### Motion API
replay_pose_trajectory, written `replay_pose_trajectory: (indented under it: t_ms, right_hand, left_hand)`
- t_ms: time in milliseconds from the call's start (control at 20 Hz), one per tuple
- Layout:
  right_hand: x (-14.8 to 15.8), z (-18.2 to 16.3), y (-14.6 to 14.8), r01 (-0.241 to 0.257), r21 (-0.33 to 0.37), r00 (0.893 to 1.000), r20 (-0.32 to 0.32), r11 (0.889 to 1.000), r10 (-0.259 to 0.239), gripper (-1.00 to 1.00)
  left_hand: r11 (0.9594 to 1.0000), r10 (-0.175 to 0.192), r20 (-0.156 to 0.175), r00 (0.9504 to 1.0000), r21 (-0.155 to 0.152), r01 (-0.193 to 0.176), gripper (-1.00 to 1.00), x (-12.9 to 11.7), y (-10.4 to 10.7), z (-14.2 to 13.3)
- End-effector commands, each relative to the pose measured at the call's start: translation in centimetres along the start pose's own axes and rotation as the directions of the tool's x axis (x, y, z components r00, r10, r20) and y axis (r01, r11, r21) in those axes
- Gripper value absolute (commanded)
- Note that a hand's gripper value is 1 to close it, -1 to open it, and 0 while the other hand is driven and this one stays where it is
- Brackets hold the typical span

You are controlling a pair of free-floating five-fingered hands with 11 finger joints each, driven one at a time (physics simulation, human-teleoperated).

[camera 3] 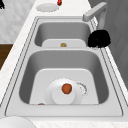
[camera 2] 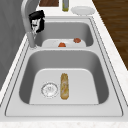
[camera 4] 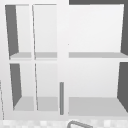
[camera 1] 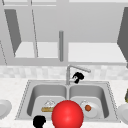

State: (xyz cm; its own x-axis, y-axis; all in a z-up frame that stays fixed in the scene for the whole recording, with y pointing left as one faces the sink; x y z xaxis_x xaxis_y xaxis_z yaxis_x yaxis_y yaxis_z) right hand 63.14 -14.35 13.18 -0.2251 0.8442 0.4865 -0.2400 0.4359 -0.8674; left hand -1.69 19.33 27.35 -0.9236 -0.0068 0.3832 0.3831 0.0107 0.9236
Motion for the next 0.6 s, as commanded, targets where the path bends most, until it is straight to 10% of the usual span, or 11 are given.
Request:
replay_pose_trajectory:
  t_ms: [0,550]
  right_hand:
    - [-0.3,0.7,-1.4,0.0,-0.001,1.0,0.0,1.0,0.0,-1.0]
    - [-2.0,3.6,-7.1,-0.028,0.02,1.0,0.005,0.999,0.028,-1.0]
  left_hand:
    - [1.0,0.0,0.0,1.0,0.0,0.0,0.0,0.0,0.0,0.0]
    - [1.0,0.0,0.0,1.0,0.0,0.0,0.0,0.0,0.0,0.0]
